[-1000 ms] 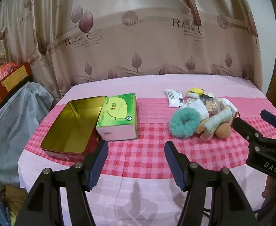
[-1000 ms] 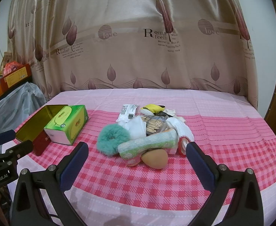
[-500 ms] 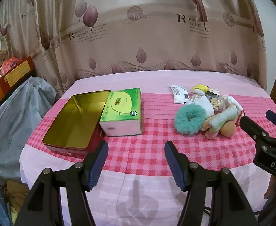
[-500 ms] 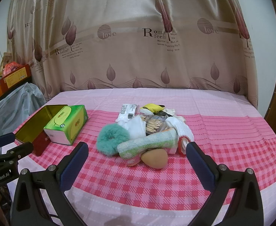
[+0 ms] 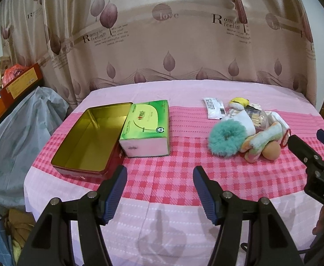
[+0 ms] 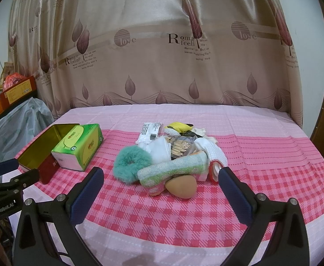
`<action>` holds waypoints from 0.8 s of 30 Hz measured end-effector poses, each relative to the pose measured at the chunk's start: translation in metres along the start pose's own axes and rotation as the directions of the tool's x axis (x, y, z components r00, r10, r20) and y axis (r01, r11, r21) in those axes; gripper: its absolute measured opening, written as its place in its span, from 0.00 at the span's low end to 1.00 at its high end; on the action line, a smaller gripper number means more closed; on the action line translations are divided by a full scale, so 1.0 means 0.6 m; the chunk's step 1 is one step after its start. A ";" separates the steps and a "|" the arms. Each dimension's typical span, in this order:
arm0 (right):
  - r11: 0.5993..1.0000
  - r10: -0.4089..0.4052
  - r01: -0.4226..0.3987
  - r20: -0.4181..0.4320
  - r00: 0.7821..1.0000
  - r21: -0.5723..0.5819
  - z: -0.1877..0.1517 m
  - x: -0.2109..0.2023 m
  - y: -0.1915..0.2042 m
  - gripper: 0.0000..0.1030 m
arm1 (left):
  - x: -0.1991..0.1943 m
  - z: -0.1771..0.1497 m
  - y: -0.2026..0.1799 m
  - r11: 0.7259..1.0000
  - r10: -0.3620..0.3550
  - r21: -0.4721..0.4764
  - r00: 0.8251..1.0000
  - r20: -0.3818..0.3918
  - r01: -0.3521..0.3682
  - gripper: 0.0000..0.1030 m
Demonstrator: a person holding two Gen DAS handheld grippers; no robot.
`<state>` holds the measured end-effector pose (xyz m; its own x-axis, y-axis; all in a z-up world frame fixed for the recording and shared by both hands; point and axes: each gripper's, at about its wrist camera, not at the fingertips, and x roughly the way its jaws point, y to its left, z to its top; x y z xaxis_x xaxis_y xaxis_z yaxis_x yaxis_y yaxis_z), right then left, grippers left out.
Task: Organize soft objects
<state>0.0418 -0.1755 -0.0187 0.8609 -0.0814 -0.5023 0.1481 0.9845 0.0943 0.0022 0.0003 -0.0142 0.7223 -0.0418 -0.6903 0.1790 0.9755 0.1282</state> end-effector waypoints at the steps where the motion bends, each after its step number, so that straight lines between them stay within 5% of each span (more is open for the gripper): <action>1: 1.000 0.001 -0.001 -0.001 1.000 0.001 0.000 0.000 0.000 1.00 | 0.002 0.000 -0.001 1.000 -0.002 -0.001 1.000 -0.002 0.002 0.62; 24: 0.993 -0.113 0.114 -0.062 0.992 0.019 0.013 0.028 -0.076 0.98 | 0.051 -0.010 -0.009 0.999 -0.020 0.028 0.998 -0.058 0.021 0.62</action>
<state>0.0534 -0.2230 -0.0247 0.8070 -0.1822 -0.5617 0.2545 0.9656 0.0524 0.0193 -0.0051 -0.0406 0.6787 -0.0483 -0.7328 0.2129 0.9679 0.1334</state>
